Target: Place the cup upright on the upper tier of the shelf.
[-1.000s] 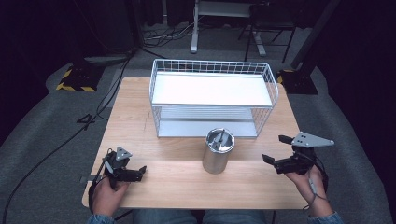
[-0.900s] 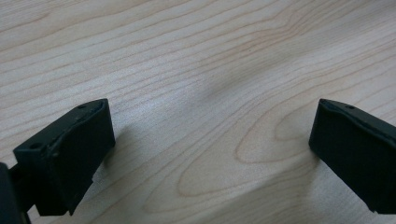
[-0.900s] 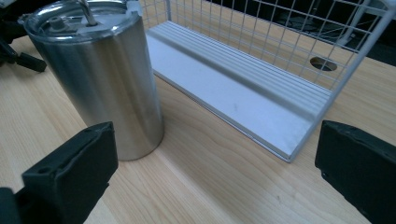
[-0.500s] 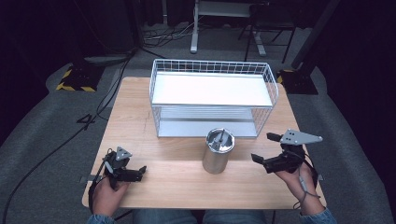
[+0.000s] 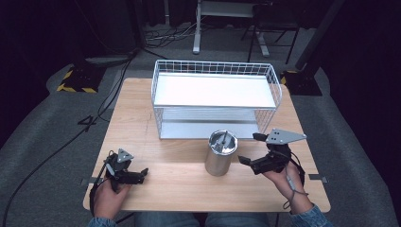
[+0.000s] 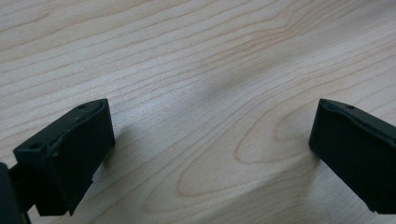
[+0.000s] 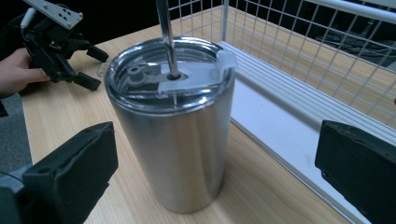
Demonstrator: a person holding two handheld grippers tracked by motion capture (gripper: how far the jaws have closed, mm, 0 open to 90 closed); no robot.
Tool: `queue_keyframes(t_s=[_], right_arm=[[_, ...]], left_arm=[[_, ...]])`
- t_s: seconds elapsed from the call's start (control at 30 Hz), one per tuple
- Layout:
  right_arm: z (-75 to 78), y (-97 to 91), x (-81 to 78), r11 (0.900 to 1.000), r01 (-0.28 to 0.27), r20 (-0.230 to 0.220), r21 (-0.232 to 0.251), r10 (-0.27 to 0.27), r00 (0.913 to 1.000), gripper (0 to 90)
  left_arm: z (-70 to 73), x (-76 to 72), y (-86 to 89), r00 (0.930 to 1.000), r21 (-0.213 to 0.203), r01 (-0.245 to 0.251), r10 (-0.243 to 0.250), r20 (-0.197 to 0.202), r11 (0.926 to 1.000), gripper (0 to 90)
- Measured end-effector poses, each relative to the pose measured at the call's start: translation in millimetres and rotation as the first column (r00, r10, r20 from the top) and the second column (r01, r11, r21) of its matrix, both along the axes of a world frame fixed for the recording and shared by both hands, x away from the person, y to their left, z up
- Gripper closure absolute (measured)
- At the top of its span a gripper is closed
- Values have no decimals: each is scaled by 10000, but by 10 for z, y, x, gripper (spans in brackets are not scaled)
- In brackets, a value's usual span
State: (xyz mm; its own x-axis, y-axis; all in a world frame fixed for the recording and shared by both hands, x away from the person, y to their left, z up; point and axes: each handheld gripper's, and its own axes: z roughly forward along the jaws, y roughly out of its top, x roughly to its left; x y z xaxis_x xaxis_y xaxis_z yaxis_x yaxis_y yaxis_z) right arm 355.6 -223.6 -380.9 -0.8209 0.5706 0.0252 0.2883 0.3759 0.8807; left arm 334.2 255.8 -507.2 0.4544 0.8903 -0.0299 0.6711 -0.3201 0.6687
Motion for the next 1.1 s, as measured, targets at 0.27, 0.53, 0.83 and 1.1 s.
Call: queue_keyframes(t_s=[0.27, 0.53, 0.83, 1.1], right_arm=[[-55, 229, 39, 9992, -389, -105, 58, 390, 9992, 0], [-154, 378, 85, 9982, -605, -336, 32, 606, 9976, 0], [-291, 514, 190, 9981, -612, -582, -9, 611, 9964, 0], [-376, 607, 228, 9977, -670, -626, -86, 663, 9958, 0]], left_arm=[[-1, 0, 0, 10000, -7, -3, 3, 8, 10000, 6], [-1, 0, 0, 10000, -8, -2, 2, 8, 10000, 6], [-1, 0, 0, 10000, -10, -4, 4, 7, 10000, 6], [-1, 0, 0, 10000, -4, 1, -1, 6, 10000, 6]])
